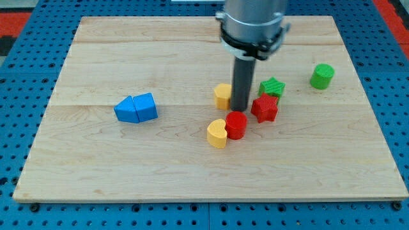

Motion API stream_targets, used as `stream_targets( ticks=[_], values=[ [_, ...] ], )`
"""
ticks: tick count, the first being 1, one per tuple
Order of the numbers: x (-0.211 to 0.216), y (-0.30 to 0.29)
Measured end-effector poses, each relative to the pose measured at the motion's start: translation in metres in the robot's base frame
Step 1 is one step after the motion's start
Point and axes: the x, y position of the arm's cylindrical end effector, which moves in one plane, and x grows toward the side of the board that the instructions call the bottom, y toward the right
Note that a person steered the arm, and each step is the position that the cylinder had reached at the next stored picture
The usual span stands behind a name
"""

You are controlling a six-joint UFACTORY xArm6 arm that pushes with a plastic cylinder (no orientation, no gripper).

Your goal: Move yellow heart towards the bottom of the yellow hexagon

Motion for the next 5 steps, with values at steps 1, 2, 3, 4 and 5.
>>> stream_targets(
  ticks=[1, 2, 3, 4, 5],
  values=[
    [-0.017, -0.039],
    [-0.013, -0.041],
    [0.036, -0.041],
    [0.050, 0.014],
    [0.068, -0.024]
  ],
)
